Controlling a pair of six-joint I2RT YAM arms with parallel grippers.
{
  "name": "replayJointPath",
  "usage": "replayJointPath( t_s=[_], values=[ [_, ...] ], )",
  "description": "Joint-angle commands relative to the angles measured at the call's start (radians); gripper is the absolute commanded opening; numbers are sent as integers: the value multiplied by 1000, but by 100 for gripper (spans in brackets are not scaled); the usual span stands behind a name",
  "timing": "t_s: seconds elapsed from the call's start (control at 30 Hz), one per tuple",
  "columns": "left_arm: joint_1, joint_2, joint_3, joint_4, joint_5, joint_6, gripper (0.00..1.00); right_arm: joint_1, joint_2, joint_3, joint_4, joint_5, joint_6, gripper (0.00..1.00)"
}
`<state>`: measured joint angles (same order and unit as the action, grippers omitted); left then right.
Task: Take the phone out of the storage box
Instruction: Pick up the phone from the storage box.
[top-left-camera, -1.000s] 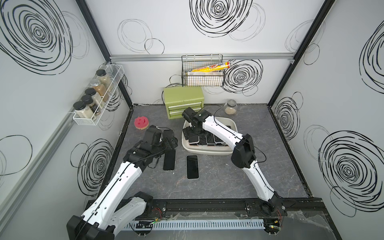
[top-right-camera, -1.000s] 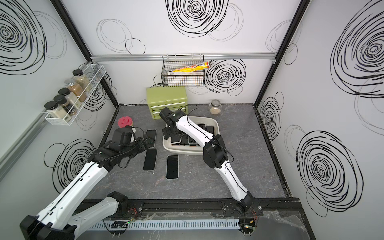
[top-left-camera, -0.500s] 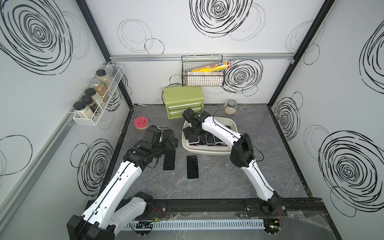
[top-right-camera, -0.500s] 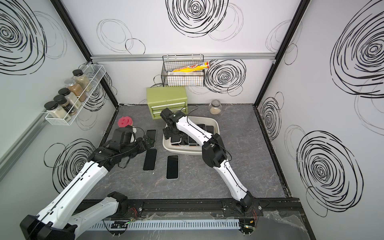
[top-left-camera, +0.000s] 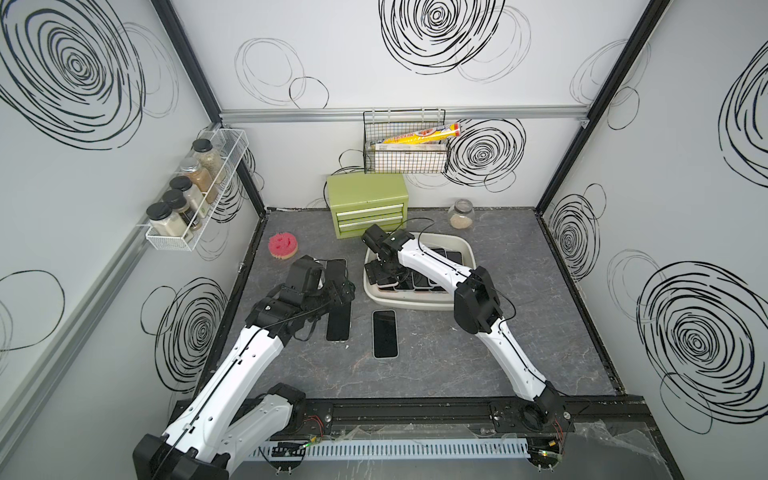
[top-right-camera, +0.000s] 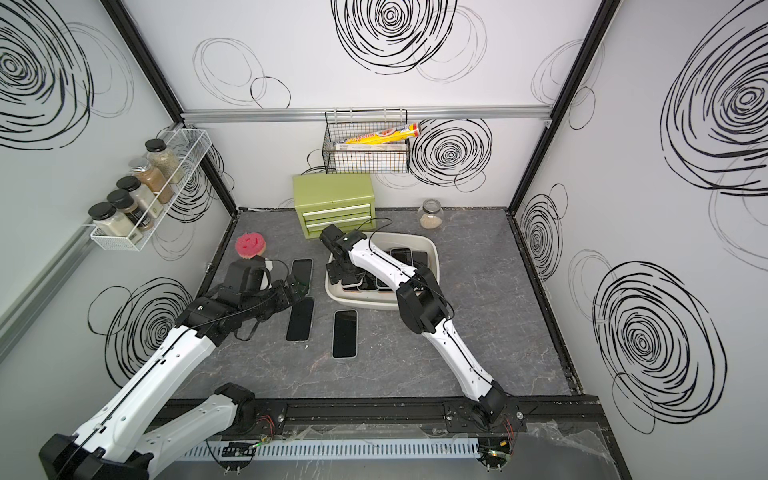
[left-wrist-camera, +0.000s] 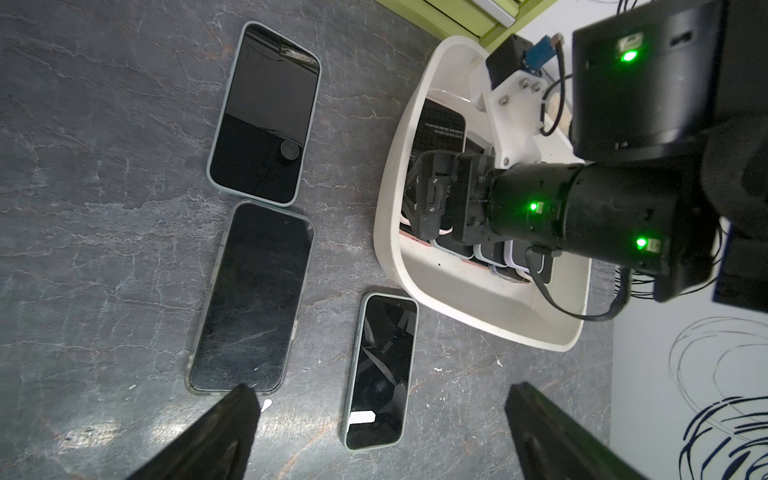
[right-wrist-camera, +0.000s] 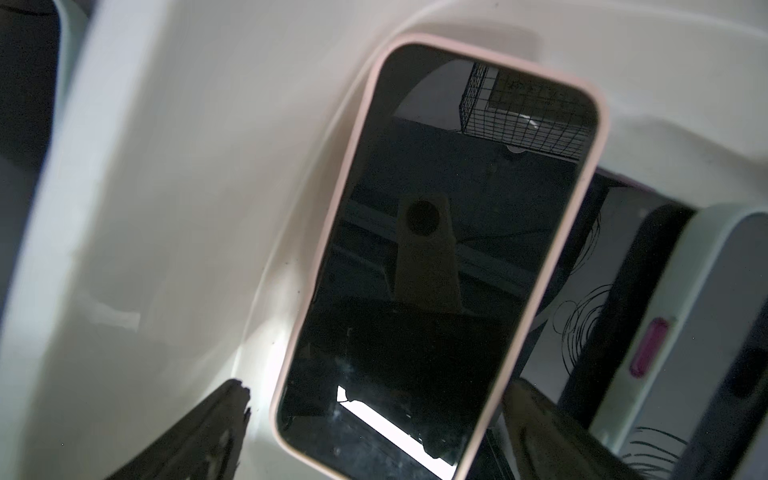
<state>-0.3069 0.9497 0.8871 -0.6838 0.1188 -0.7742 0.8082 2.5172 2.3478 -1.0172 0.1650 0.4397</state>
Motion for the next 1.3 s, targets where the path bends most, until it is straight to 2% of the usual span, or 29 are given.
replayJointPath(
  t_s=[0.0, 0.23, 0.5, 0.67, 0.87, 0.93, 1.07, 1.27],
  values=[
    [9, -18, -20, 3, 12, 13, 99, -3, 33, -9, 12, 32, -6, 100],
    [11, -24, -39, 9, 21, 13, 99, -3, 46, -28, 14, 104, 0, 100],
    [12, -29, -43, 9, 19, 13, 99, -3, 46, -33, 15, 112, 18, 97],
    [12, -25, -42, 11, 15, 14, 99, 2, -100, -65, 116, 67, 4, 99],
    [12, -16, -44, 33, 22, 8, 99, -9, -269, -109, 110, 121, 15, 100],
    [12, -11, -53, 47, 31, 4, 99, -28, -314, -149, 78, 139, 21, 100],
    [10, -3, -70, 74, 57, -3, 99, -100, -414, -332, 41, 152, 29, 100],
    [0, 1, -100, 106, 66, -21, 99, -189, -533, -590, 169, 91, -15, 100]
  ],
)
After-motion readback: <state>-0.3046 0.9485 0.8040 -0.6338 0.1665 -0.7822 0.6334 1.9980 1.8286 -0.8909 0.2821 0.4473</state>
